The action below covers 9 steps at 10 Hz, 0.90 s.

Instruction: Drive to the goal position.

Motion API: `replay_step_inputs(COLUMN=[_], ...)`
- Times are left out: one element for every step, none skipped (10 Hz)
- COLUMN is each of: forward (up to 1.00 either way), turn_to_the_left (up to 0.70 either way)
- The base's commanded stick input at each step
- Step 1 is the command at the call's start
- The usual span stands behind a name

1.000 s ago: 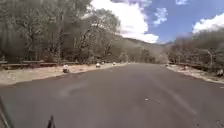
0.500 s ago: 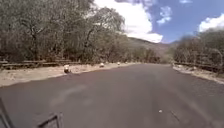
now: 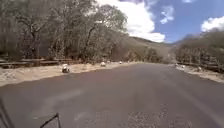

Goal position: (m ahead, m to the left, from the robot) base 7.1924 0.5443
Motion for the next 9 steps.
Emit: replay_step_inputs(forward=[0.70, 0.70, 0.70, 0.70, 0.70, 0.70, 0.70, 0.70, 0.70], turn_to_the_left=[0.00, 0.00, 0.00, 0.00, 0.00, 0.00, 0.00, 0.00, 0.00])
